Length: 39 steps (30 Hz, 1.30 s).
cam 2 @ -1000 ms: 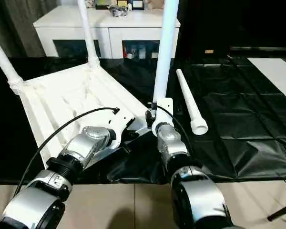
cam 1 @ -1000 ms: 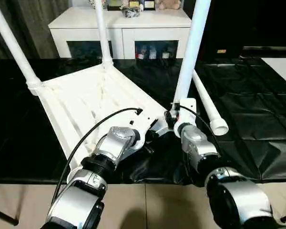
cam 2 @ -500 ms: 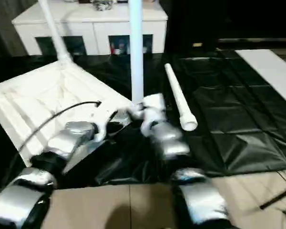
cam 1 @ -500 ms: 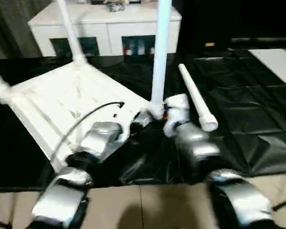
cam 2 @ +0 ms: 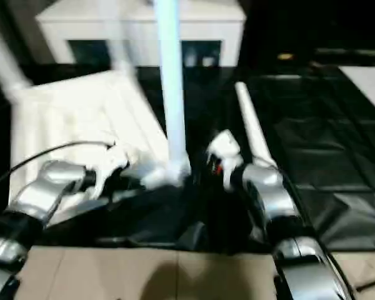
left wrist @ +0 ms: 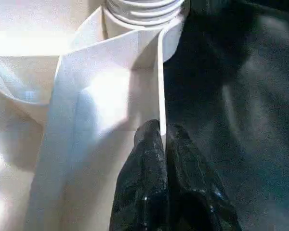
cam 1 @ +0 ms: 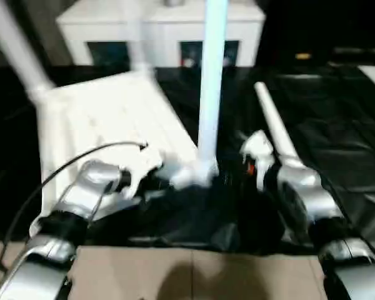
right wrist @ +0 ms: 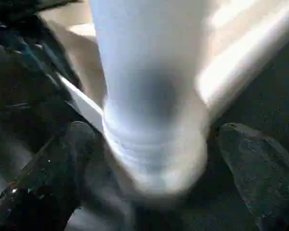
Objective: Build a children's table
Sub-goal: Rotate leg to tighten
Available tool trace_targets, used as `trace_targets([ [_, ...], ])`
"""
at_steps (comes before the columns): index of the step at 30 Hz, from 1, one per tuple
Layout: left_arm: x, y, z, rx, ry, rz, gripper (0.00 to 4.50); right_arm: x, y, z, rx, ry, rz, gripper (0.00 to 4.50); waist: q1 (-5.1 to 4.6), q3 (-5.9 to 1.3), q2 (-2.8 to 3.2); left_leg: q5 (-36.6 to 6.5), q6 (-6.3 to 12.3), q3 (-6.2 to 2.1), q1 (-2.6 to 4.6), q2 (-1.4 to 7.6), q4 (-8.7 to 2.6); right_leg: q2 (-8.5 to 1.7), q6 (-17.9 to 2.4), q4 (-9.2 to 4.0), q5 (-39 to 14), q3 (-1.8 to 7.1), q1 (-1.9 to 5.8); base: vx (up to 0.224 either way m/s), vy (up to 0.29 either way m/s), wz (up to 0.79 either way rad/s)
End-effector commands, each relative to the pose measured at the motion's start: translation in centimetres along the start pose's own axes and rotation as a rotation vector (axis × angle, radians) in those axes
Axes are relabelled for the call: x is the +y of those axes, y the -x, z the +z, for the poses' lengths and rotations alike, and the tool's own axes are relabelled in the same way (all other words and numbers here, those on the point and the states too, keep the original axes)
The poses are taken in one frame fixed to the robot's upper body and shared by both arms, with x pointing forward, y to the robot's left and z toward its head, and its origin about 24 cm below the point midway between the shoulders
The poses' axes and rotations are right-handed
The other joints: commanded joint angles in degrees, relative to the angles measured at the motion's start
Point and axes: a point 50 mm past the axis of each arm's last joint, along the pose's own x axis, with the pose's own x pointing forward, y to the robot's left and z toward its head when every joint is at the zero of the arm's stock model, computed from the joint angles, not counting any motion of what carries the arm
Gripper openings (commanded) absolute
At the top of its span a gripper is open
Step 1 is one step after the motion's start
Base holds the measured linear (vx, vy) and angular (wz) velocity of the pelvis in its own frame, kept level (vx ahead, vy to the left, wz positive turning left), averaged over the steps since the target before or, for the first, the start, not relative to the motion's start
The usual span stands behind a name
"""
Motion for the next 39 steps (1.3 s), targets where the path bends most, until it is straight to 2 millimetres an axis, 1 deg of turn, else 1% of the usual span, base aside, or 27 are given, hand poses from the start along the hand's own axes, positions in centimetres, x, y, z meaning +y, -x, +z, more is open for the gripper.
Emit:
trace_targets([
  [1,-1.3,-1.2,0.0,0.021,-0.02,-0.104,0.0,0.0,-0.1,1.0,-0.014,0.04,0.038,4.46,-0.27,-3.68,-0.07,-12.14,4.55,0.47,0.91,1.72,-4.02,-2.19,-14.87,-3.3,-10.03,2.96,3.05,0.0,0.0,0.0],
  [2,-1.3,-1.2,0.0,0.021,-0.02,-0.104,0.0,0.1,-0.1,1.0,-0.013,0.04,0.039,4.46,-0.28,-3.56,-0.2,-13.82,3.17,0.56,1.16,1.64,-4.17,-2.08,-13.94,-3.6,-12.43,3.16,2.94,0.0,0.0,0.0],
  [3,-1.3,-1.1,0.1,0.02,-0.021,-0.104,0.0,0.2,-0.2,1.1,-0.008,0.041,0.049,4.46,-0.31,-3.5,-0.69,-14.48,2.44,0.72,1.34,1.62,-4.31,-1.95,-13.29,-3.78,-13.6,3.39,2.81,0.0,0.0,0.0],
  [4,-1.3,-1.1,0.1,0.02,-0.021,-0.104,0.0,0.2,-0.2,1.1,-0.008,0.041,0.049,4.46,-0.4,-3.44,-0.71,-14.42,2.18,0.68,1.11,1.51,-4.34,-1.93,-12.96,-3.61,-13.98,3.5,2.96,0.0,0.0,0.0],
  [5,-1.4,-1.1,0.1,0.02,-0.021,-0.101,0.0,0.2,-0.3,1.0,0.003,0.047,0.053,4.46,-0.52,-3.43,-0.87,-14.17,2.12,0.73,0.89,1.45,-4.47,-2.01,-12.06,-3.71,-15.27,3.63,3.14,0.0,0.0,0.0],
  [6,-1.4,-1.1,0.1,0.022,-0.022,-0.097,0.0,0.2,-0.3,1.0,0.014,0.056,0.056,4.46,-0.65,-3.48,-0.72,-13.79,2.05,0.74,0.91,1.45,-4.47,-2.08,-11.53,-3.74,-15.84,3.72,3.05,0.0,0.0,0.0],
  [7,-1.4,-1.0,0.1,0.023,-0.022,-0.095,0.0,0.3,-0.4,1.0,0.023,0.062,0.065,4.46,-0.75,-3.46,-0.72,-13.59,2.02,0.73,0.85,1.43,-4.47,-2.07,-11.35,-3.75,-15.96,3.75,3.03,0.0,0.0,0.0],
  [8,-1.4,-1.0,0.1,0.023,-0.022,-0.094,0.0,0.3,-0.3,1.0,0.024,0.063,0.065,4.46,-0.88,-3.53,-1.03,-12.62,2.25,0.69,0.55,1.32,-4.42,-2.12,-10.99,-3.64,-15.78,3.8,3.28,0.0,0.0,0.0],
  [9,-1.4,-1.0,0.1,0.023,-0.023,-0.089,0.0,0.3,-0.3,1.0,0.029,0.069,0.07,4.46,-0.89,-3.59,-0.94,-11.71,2.5,0.64,0.45,1.35,-4.4,-2.22,-10.82,-3.6,-15.37,3.84,3.31,0.0,0.0,0.0],
  [11,-1.3,-0.9,0.1,0.026,-0.023,-0.075,0.0,0.2,-0.2,1.0,0.038,0.077,0.077,4.46,-0.83,-3.7,-1.03,-10.52,2.93,0.74,0.48,1.3,-4.2,-2.16,-11.01,-3.51,-14.09,3.86,3.26,0.0,0.0,0.0],
  [12,-1.3,-0.9,0.1,0.027,-0.024,-0.071,0.0,0.2,-0.1,1.0,0.041,0.079,0.077,4.19,-0.8,-3.76,-1.05,-9.97,3.08,0.76,0.45,1.3,-4.14,-2.14,-11.22,-3.36,-13.31,3.86,3.3,0.0,0.0,0.0],
  [14,-1.2,-0.9,0.1,0.029,-0.025,-0.066,0.0,0.2,-0.1,0.9,0.043,0.08,0.076,4.11,-0.74,-3.86,-1.11,-8.08,3.91,0.8,0.22,1.21,-3.93,-2.11,-11.85,-3.04,-10.97,3.82,3.44,0.0,0.0,0.0],
  [15,-1.2,-0.9,0.1,0.03,-0.026,-0.057,0.0,0.1,0.0,0.9,0.046,0.081,0.072,4.06,-0.71,-3.88,-0.98,-7.75,4.16,0.82,0.22,1.17,-3.85,-2.1,-12.02,-3.0,-10.6,3.8,3.41,0.0,0.0,0.0],
  [16,-1.1,-0.9,0.0,0.03,-0.026,-0.047,0.0,0.0,0.0,0.8,0.043,0.079,0.056,3.93,-0.73,-3.88,-1.03,-7.65,4.25,0.83,0.19,1.15,-3.83,-2.07,-12.04,-3.02,-10.53,3.78,3.44,0.0,0.0,0.0],
  [17,-1.1,-0.9,0.0,0.03,-0.025,-0.046,0.0,0.0,0.0,0.7,0.041,0.078,0.053,3.93,-0.74,-3.84,-1.05,-7.75,4.3,0.83,0.2,1.17,-3.85,-2.06,-12.11,-3.04,-10.74,3.76,3.41,0.0,0.0,0.0],
  [20,-1.1,-1.0,0.0,0.03,-0.025,-0.042,0.0,0.0,-0.2,0.6,0.028,0.065,0.041,3.57,-0.78,-3.76,-0.93,-9.13,3.88,0.78,0.21,1.19,-3.94,-2.14,-11.66,-3.3,-13.02,3.73,3.4,0.0,0.0,0.0],
  [23,-1.0,-1.0,0.0,0.029,-0.024,-0.039,0.0,0.1,-0.3,0.5,0.025,0.054,0.043,3.41,-0.81,-3.71,-1.06,-9.8,3.58,0.77,0.23,1.17,-3.98,-2.12,-11.17,-3.46,-14.26,3.76,3.38,0.0,0.0,0.0],
  [24,-1.0,-1.0,0.0,0.03,-0.024,-0.039,0.0,0.1,-0.3,0.4,0.026,0.053,0.041,3.22,-0.83,-3.67,-1.05,-9.95,3.54,0.75,0.22,1.18,-4.01,-2.13,-11.07,-3.49,-14.63,3.76,3.37,0.0,0.0,0.0],
  [26,-1.0,-1.0,0.0,0.03,-0.023,-0.037,0.0,0.2,-0.3,0.2,0.027,0.045,0.04,3.05,-0.83,-3.69,-0.96,-9.98,3.37,0.71,0.22,1.17,-4.0,-2.16,-10.81,-3.55,-15.17,3.76,3.34,0.0,0.0,0.0],
  [29,-0.8,-1.0,-0.1,0.027,-0.008,-0.004,0.0,0.1,-0.5,-0.3,0.017,0.017,-0.01,2.82,-0.97,-3.65,-1.0,-10.63,2.97,0.7,0.27,1.1,-4.05,-2.14,-10.65,-3.65,-15.89,3.74,3.32,0.0,0.0,0.0],
  [31,-0.3,-1.3,-0.1,0.011,0.025,0.066,0.0,-0.3,-0.9,-0.6,-0.002,-0.025,-0.117,2.77,-1.11,-3.5,-1.02,-10.92,2.6,0.72,0.32,1.06,-4.15,-2.13,-10.34,-3.83,-16.91,3.82,3.14,0.0,0.0,0.0],
  [32,-0.3,-1.4,0.0,0.008,0.031,0.076,0.0,-0.3,-1.0,-0.6,-0.005,-0.032,-0.13,2.76,-1.18,-3.48,-0.98,-11.26,2.28,0.63,0.32,1.01,-4.21,-2.16,-10.13,-3.92,-17.59,3.78,3.22,0.0,0.0,0.0],
  [33,0.2,-2.0,0.2,-0.013,0.078,0.156,0.0,-0.5,-1.7,-1.0,-0.027,-0.1,-0.25,2.76,-1.38,-3.39,-1.12,-11.7,1.63,0.59,0.29,0.94,-4.34,-2.17,-9.56,-4.1,-19.2,3.75,3.22,0.0,0.0,0.0],
  [34,0.3,-2.3,0.3,-0.018,0.096,0.183,0.0,-0.4,-2.0,-1.2,-0.034,-0.129,-0.289,2.74,-1.54,-3.34,-1.05,-12.19,1.29,0.53,0.33,0.94,-4.44,-2.2,-9.15,-4.22,-20.25,3.77,3.15,0.0,0.0,0.0],
  [35,0.5,-2.6,0.4,-0.022,0.12,0.22,0.0,-0.4,-2.4,-1.4,-0.042,-0.165,-0.339,2.74,-1.68,-3.48,-1.34,-12.7,0.95,0.42,0.39,0.84,-4.45,-2.2,-8.44,-4.35,-21.42,3.65,3.29,0.0,0.0,0.0],
  [38,1.0,-3.7,0.9,-0.039,0.181,0.331,0.0,-0.2,-3.4,-1.9,-0.047,-0.256,-0.468,2.73,-2.26,-3.4,-1.21,-12.95,0.73,0.5,0.55,0.82,-4.49,-2.06,-8.66,-4.55,-20.72,3.73,3.02,0.0,0.0,0.0],
  [39,1.3,-4.6,1.3,-0.048,0.231,0.408,0.0,0.0,-4.1,-2.2,-0.032,-0.296,-0.551,2.73,-2.5,-3.37,-1.36,-13.13,0.7,0.53,0.42,0.68,-4.49,-1.95,-8.41,-4.56,-21.01,3.7,3.08,0.0,0.0,0.0],
])
